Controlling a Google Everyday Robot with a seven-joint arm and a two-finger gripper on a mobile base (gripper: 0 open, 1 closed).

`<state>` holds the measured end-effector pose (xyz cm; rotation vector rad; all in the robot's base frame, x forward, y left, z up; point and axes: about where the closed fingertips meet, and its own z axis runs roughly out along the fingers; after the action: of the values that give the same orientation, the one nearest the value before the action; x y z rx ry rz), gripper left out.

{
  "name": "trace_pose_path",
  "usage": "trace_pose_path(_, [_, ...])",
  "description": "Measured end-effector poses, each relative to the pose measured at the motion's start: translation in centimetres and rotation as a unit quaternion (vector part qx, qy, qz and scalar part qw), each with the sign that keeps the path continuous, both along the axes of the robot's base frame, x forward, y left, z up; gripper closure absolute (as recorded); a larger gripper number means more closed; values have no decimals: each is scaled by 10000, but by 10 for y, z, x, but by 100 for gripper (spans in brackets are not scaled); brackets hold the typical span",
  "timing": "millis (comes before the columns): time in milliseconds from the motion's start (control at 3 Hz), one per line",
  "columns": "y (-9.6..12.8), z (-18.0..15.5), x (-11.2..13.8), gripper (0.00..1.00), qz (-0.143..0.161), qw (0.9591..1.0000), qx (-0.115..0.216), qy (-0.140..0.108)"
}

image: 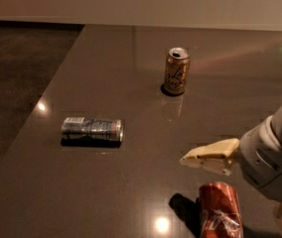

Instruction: Pick coke can

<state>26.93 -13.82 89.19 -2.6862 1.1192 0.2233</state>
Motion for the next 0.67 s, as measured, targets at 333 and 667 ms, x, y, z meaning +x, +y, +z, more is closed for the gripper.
trace_pose_path(333, [2,-12,-8,0,262,9995,-172,-78])
trace_pose_path(667, [3,-24,-10,0,421,9985,-342,-116])
